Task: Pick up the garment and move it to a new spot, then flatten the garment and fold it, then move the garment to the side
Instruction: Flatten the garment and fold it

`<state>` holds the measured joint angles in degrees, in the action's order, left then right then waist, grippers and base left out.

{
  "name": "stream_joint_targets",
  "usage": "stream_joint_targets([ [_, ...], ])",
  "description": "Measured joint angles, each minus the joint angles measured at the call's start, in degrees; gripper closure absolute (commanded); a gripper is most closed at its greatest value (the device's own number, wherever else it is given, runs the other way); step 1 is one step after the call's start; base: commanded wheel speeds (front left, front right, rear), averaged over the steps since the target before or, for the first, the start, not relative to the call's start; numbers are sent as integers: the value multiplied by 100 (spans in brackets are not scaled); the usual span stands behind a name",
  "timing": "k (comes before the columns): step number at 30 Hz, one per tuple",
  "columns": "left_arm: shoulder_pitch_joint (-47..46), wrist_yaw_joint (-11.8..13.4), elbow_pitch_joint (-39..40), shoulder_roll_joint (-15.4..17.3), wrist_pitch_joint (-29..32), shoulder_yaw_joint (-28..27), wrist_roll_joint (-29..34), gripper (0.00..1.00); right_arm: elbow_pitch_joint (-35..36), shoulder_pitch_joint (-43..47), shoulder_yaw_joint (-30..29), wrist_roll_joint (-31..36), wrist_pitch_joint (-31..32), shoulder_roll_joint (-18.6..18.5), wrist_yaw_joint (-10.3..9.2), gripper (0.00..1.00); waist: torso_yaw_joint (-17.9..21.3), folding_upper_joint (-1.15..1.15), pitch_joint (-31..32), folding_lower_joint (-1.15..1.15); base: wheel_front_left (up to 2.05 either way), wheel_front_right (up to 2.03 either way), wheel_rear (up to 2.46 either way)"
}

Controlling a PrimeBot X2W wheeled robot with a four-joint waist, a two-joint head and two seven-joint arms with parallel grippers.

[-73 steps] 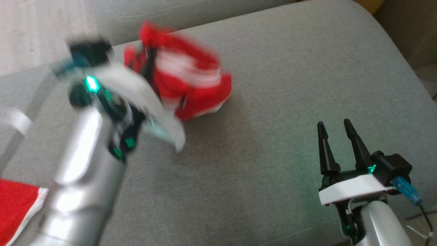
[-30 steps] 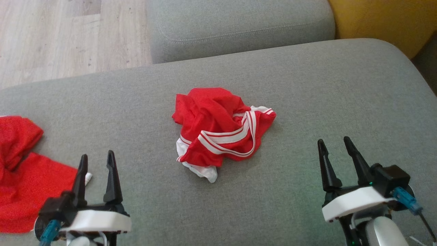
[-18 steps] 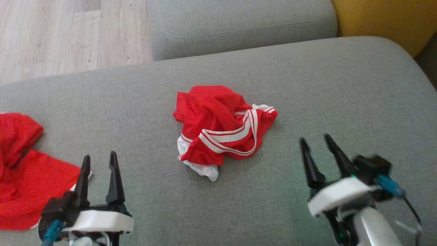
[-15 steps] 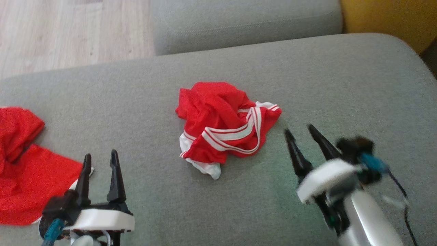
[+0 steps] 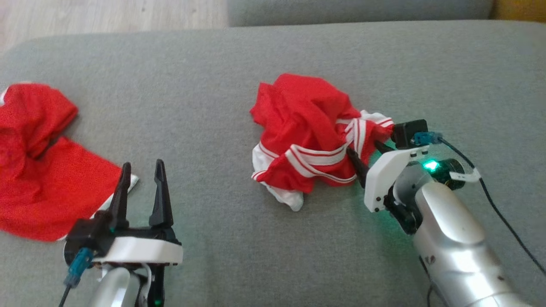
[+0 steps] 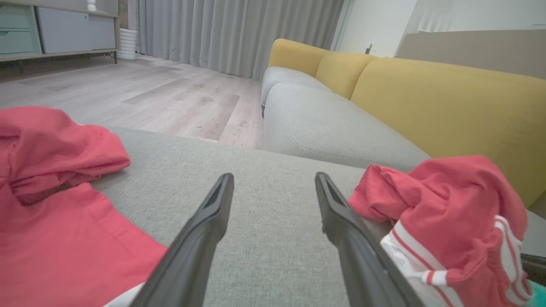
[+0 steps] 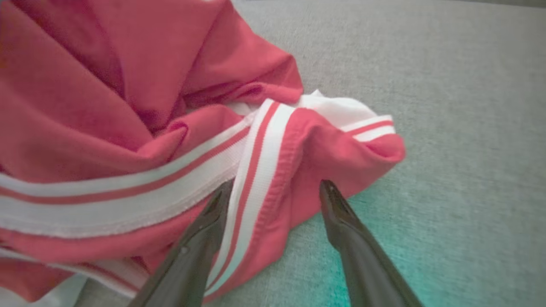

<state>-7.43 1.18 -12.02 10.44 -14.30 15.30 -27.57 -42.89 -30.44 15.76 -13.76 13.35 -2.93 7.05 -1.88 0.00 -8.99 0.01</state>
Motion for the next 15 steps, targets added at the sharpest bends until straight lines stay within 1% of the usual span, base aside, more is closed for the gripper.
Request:
stream_joint_targets([
  [1, -37, -1, -44, -2, 0, 12, 24, 0, -319, -169, 3, 79, -5, -1, 0, 0, -76, 0, -85, 0, 0, 0, 0],
  [2, -58, -3, -62, -7, 0, 21, 47, 0, -487, -254, 2, 145, -1, -1, 0, 8, -110, 0, -118, 0, 0, 0, 0],
  [3, -69, -20, -70, -13, 0, 27, 47, 0, -613, -338, -3, 200, 0, -2, 0, 56, -140, 0, -143, 0, 0, 0, 0],
  [4, -79, -24, -82, -22, 0, 42, 49, 0, -710, -422, -26, 232, -9, -5, 0, 100, -168, 0, -159, 0, 0, 0, 0],
  [7, -81, -71, -121, -30, 0, 69, 49, 0, -912, -609, -113, 275, -137, -9, 0, 100, -184, 0, -120, 0, 0, 0, 0],
  [10, -77, -76, -163, -33, -2, 62, 51, 0, -931, -629, -132, 216, -442, -13, 0, 100, -154, 0, 8, -1, 0, 0, 0],
  [12, -74, -76, -168, -38, -8, 41, 51, 0, -768, -652, -48, 96, -637, -29, 0, 100, -122, 0, 106, -1, 0, 0, 0],
  [15, -47, -76, -167, -43, -8, 0, 96, 0, -240, -799, 403, -188, -820, -68, 0, 100, -62, 0, 241, -2, 0, 0, 0],
])
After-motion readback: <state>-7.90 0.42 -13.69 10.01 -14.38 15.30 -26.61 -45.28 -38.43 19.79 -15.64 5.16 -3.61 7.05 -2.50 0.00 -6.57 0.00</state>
